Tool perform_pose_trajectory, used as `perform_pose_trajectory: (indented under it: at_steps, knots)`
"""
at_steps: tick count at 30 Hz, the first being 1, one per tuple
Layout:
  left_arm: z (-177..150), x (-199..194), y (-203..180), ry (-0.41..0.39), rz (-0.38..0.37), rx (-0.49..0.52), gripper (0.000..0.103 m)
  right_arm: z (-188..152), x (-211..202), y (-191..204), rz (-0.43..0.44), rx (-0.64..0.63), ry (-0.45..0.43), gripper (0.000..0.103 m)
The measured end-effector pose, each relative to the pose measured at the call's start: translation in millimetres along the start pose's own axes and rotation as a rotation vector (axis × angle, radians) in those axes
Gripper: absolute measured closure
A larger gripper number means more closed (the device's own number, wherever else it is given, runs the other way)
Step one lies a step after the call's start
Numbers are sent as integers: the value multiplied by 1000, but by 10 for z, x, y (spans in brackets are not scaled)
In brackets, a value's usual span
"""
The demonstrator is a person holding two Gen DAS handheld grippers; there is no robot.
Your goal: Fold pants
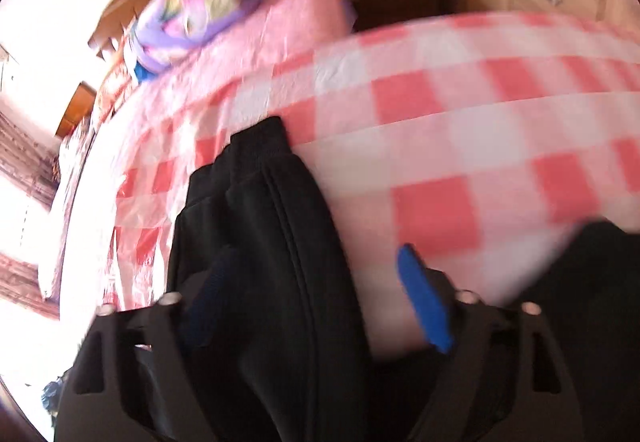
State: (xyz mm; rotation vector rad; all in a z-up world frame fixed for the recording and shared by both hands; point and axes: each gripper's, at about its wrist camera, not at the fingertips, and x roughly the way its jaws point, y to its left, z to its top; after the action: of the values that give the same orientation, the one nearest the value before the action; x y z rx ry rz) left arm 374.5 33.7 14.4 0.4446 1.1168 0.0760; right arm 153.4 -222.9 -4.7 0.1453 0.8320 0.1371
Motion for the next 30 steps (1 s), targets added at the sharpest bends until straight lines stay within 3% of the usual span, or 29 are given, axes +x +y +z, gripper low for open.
perform_pose_trajectory:
  at_steps: [1,3,6,8,12,15,18,20,25,27,30]
  knots:
    - [65,136,40,38,-17,-19,49,0,-3,-11,8,6,-2,14]
    - [94,330,120,87,-68,-55,50,1,-6,-30,21,16,-4,14]
    - [64,390,237,59,-109,-90,53,3,-6,-47,40,27,-5,13]
    - [-8,414,324,57,-179,-106,91,6,-4,-48,49,28,-5,11]
    - [-163,272,655,-46,-260,-170,94,2,-18,-57,63,34,-12,11]
    - [-453,-216,1150,-202,-268,-265,94,1,-25,-78,78,44,-15,11]
    - [-1093,-741,1712,-342,-257,-353,94,1,-28,-81,82,50,-16,11]
    - [-1655,-962,2058,-376,-209,-394,96,5,-23,-67,76,47,-14,11]
    - [-2871,-851,2697,-297,-111,-547,96,9,-5,-57,69,42,-9,10]
    - [-3323,-693,2880,-252,-173,-628,96,11,1,-53,64,39,-6,10]
    - [-3644,-338,2938,-160,-229,-652,91,13,20,-41,49,30,3,10]
